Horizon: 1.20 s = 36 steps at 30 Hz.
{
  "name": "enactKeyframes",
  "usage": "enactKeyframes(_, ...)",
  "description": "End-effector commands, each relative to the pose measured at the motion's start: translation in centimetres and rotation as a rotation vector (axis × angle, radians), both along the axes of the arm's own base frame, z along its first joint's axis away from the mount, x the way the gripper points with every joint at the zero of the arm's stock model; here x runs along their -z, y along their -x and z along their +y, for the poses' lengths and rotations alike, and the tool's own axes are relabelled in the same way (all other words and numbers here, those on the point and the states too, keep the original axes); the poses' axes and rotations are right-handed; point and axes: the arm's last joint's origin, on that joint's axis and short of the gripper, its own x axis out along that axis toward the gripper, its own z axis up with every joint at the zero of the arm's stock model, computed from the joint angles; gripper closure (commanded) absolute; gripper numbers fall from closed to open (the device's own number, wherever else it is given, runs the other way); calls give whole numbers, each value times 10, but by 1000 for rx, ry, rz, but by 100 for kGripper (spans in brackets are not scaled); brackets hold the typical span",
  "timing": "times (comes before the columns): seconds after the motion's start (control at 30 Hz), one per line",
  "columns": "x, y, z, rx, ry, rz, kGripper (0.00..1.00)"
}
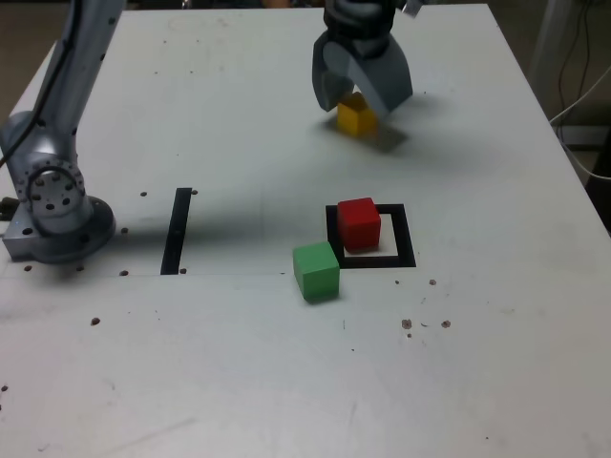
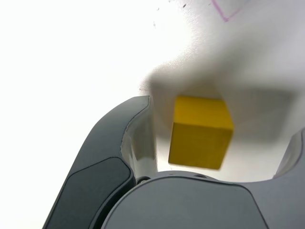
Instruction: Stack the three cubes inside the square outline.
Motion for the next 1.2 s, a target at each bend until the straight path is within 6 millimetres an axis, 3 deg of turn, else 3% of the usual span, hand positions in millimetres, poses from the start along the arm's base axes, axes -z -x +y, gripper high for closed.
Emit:
enactKeyframes(0.0,6,0,1,-6,-1,9,3)
enactKeyframes(0.3,16,1,0,-35,-7,28,10)
enactKeyframes(0.43,15,0,-2,-52,-22,34,18)
enactKeyframes(0.67,14,-2,-7,-78,-57,43,52)
enactKeyframes(0.77,13,-3,-9,-72,-62,40,62)
enactKeyframes(1.17,11,-3,-11,-69,-61,41,64)
